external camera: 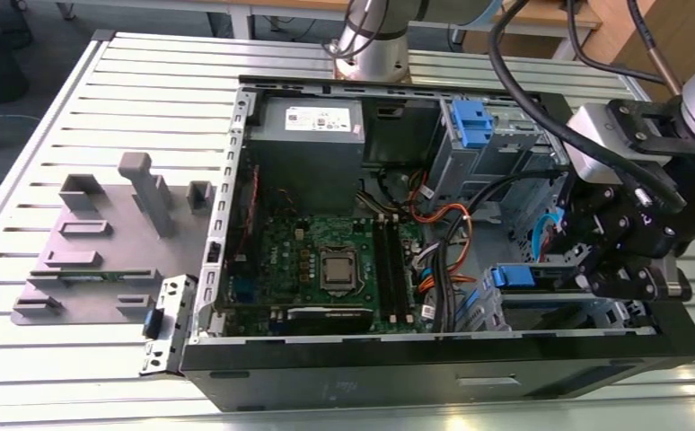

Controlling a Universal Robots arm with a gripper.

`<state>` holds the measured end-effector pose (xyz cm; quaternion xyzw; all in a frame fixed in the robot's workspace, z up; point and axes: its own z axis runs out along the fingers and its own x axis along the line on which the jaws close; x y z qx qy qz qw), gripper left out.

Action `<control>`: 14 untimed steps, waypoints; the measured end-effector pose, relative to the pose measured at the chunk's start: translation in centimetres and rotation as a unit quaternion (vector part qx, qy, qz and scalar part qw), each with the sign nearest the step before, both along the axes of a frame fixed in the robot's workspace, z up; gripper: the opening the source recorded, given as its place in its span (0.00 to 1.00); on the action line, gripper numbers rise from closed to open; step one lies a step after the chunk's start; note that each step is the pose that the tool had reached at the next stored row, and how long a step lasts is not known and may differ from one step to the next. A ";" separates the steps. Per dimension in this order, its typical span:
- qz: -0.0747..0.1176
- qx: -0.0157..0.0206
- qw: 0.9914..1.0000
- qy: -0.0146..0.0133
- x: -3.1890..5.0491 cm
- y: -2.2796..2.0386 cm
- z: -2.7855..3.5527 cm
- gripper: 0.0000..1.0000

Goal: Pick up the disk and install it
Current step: 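Insert the disk into the insertion slot, then insert the first disk wire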

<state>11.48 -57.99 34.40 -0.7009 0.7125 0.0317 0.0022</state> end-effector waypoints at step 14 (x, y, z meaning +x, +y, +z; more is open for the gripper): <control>0.005 0.010 1.000 0.000 0.00 0.00 0.01 0.42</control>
